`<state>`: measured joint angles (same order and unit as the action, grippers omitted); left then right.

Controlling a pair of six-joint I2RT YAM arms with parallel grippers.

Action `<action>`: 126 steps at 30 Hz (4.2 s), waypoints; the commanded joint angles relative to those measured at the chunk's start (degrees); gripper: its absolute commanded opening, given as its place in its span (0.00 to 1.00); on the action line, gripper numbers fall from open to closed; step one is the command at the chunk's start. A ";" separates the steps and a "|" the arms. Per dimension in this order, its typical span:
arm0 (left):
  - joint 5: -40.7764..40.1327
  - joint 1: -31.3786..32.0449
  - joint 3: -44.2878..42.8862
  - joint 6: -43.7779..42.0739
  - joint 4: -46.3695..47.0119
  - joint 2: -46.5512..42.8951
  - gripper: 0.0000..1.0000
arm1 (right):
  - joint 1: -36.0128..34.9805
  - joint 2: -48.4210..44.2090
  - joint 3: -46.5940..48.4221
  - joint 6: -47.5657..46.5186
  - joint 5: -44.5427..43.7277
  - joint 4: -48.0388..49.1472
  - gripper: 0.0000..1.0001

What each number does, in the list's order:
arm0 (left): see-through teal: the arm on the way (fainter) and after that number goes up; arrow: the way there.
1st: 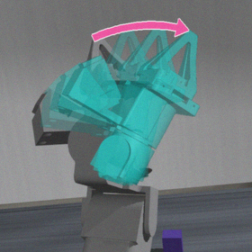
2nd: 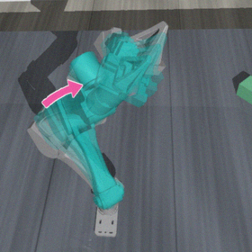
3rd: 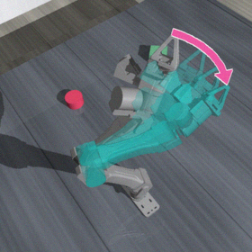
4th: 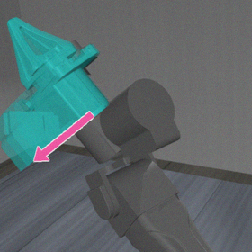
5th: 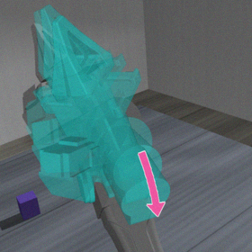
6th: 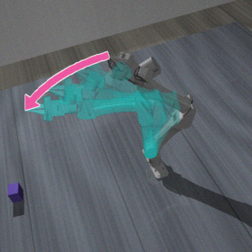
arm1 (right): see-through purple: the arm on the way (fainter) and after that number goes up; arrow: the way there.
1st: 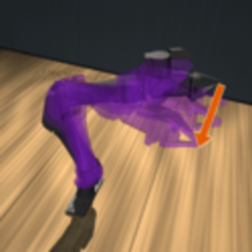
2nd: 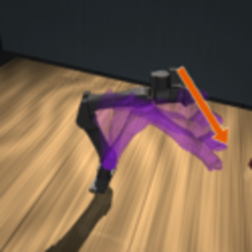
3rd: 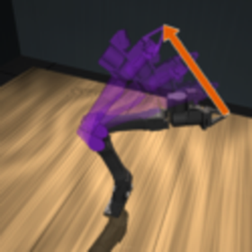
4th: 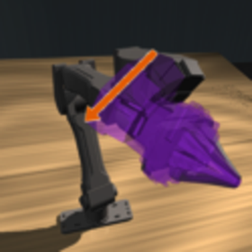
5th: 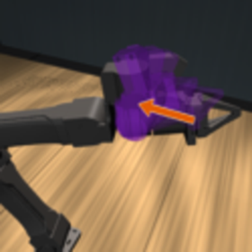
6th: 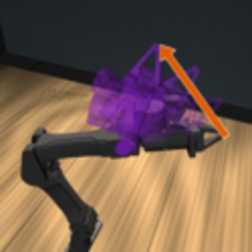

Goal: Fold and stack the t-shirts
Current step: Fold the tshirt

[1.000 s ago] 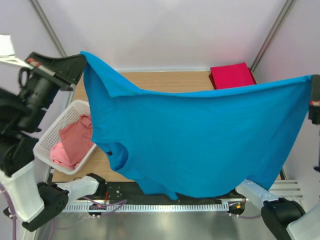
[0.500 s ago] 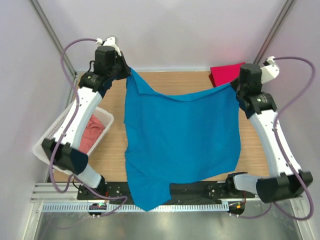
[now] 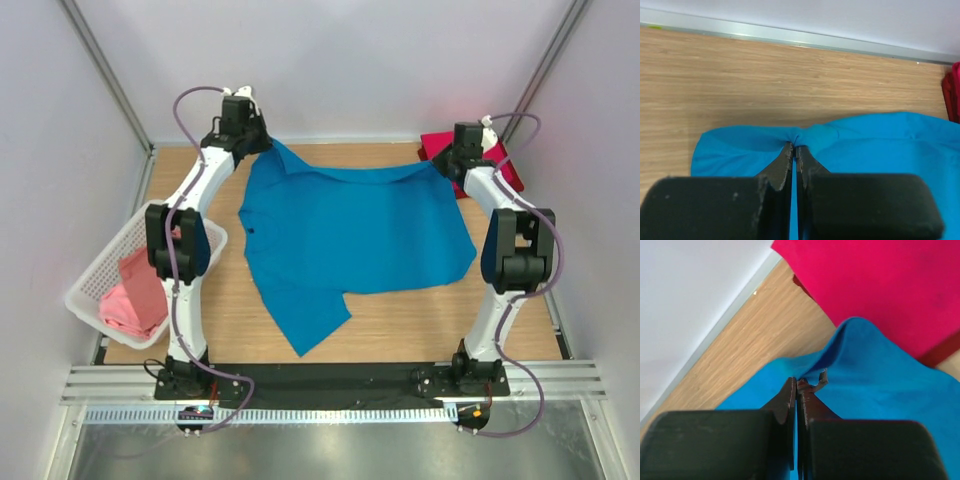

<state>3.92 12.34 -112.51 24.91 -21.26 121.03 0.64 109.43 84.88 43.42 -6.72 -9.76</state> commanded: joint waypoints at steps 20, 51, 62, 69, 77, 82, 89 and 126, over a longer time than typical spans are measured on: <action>-2.70 -1.09 2.11 -1.53 -16.88 -7.38 0.00 | 6.91 7.56 13.73 -5.98 11.91 -4.99 0.01; -3.48 4.27 28.13 9.37 -31.12 -22.51 0.00 | 9.90 -1.32 0.73 -8.35 8.48 -13.44 0.01; -5.24 4.71 31.12 9.37 -33.67 -21.46 0.00 | 10.52 -0.27 -1.65 -8.26 7.77 -14.15 0.01; -2.08 4.89 33.14 9.02 -32.27 -20.57 0.00 | 10.52 1.23 -2.26 -8.17 8.04 -13.71 0.01; 2.04 5.59 33.76 9.02 -32.09 -19.96 0.28 | 10.52 0.18 -3.06 -7.65 7.25 -14.75 0.10; 1.97 5.59 29.56 9.37 -35.16 -20.66 0.39 | 10.52 -1.32 3.09 -7.21 1.12 -30.08 0.43; 3.01 6.29 28.04 10.43 -37.72 -26.18 0.51 | 10.52 -8.17 -1.10 -5.98 -6.55 -44.02 0.55; 6.19 23.17 69.00 17.81 -20.40 -36.66 0.50 | 10.61 -19.69 -17.29 -3.70 -15.35 -43.51 0.06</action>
<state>12.29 35.29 -43.44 41.80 -42.68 83.90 11.09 93.43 68.20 40.18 -22.50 -54.06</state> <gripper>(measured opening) 0.502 0.061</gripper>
